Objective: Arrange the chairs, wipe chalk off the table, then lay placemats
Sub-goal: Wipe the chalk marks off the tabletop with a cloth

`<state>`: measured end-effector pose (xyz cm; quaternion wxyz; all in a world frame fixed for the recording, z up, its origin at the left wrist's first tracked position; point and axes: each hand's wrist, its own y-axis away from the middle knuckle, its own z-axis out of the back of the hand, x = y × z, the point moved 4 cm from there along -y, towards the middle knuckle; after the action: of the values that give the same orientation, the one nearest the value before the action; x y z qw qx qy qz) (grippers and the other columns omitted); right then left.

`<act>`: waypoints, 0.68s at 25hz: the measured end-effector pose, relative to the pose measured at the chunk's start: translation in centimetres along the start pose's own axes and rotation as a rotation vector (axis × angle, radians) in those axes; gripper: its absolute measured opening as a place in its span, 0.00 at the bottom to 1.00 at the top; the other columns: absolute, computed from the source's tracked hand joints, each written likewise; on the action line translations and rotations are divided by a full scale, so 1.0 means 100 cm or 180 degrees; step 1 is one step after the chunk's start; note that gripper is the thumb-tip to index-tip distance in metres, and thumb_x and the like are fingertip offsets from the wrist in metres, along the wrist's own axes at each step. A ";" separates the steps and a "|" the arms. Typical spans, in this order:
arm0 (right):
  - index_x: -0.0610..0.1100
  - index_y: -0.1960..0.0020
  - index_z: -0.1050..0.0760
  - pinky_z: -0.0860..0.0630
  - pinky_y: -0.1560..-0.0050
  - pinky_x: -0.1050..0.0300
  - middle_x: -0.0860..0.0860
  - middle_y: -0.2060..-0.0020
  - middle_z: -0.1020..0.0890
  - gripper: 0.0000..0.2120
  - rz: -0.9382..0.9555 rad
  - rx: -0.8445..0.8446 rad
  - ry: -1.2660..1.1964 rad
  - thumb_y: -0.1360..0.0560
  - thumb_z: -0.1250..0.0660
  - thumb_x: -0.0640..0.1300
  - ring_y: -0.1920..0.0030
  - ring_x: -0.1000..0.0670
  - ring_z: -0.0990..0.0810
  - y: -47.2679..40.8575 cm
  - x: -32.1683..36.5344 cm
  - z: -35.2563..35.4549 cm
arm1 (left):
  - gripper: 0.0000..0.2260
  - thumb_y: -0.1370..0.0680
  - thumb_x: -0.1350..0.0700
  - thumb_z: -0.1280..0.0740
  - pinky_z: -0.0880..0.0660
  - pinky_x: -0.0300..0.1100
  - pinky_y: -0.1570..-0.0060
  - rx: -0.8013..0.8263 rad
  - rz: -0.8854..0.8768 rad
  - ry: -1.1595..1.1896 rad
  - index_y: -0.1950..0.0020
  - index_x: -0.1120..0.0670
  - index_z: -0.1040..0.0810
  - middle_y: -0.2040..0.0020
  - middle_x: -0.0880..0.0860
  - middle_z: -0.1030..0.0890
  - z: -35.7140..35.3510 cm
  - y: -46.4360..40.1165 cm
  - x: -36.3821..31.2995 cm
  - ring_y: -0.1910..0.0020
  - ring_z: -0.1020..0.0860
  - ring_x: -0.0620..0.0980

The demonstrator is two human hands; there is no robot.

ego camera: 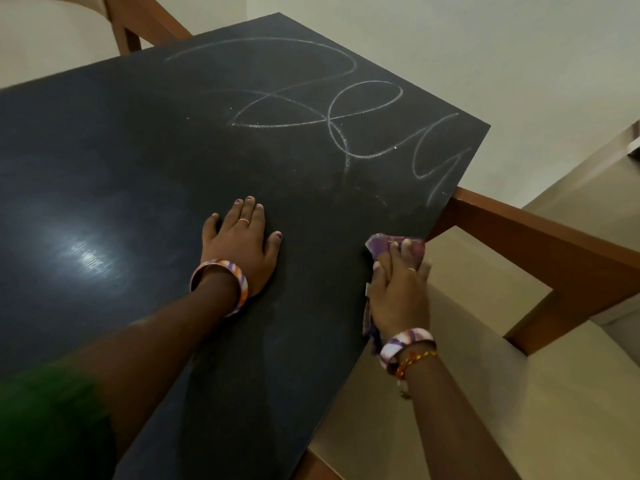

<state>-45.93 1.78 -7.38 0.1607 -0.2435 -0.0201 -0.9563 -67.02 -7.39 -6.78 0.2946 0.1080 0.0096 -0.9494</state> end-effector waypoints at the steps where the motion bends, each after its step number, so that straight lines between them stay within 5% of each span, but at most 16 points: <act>1: 0.46 0.25 0.43 0.55 0.27 0.46 0.49 0.24 0.45 0.22 0.0103 0.0025 0.0372 0.18 0.48 0.47 0.24 0.45 0.55 -0.018 0.003 0.001 | 0.27 0.20 0.43 0.52 0.55 0.51 0.27 0.0005 -0.0010 -0.0004 0.24 0.55 0.49 0.23 0.52 0.49 0.000 -0.001 0.000 0.24 0.51 0.49; 5: 0.41 0.25 0.43 0.53 0.25 0.43 0.42 0.25 0.43 0.22 0.0200 0.0327 0.0739 0.18 0.51 0.45 0.24 0.42 0.50 -0.112 0.022 0.007 | 0.27 0.20 0.43 0.52 0.55 0.51 0.27 0.0001 0.0009 0.0029 0.24 0.54 0.49 0.23 0.52 0.49 -0.001 -0.001 0.001 0.24 0.51 0.49; 11: 0.43 0.24 0.47 0.56 0.25 0.54 0.47 0.24 0.46 0.23 0.0830 0.0575 0.0398 0.18 0.49 0.44 0.24 0.49 0.51 -0.016 0.050 -0.004 | 0.27 0.20 0.43 0.52 0.56 0.50 0.27 0.0045 0.0009 0.0111 0.24 0.54 0.50 0.23 0.52 0.50 0.002 0.001 0.000 0.24 0.52 0.48; 17: 0.40 0.27 0.40 0.46 0.26 0.48 0.42 0.25 0.42 0.20 0.0552 0.0548 0.0439 0.18 0.48 0.41 0.25 0.43 0.44 -0.107 0.077 -0.004 | 0.27 0.20 0.43 0.51 0.56 0.50 0.27 -0.0005 0.0001 0.0158 0.24 0.54 0.49 0.23 0.52 0.50 0.001 0.000 0.001 0.24 0.53 0.48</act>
<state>-55.88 9.54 -3.67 0.2640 -0.1633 -0.0698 -0.9480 -67.11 -7.51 -6.75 0.2945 0.1312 0.0176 -0.9464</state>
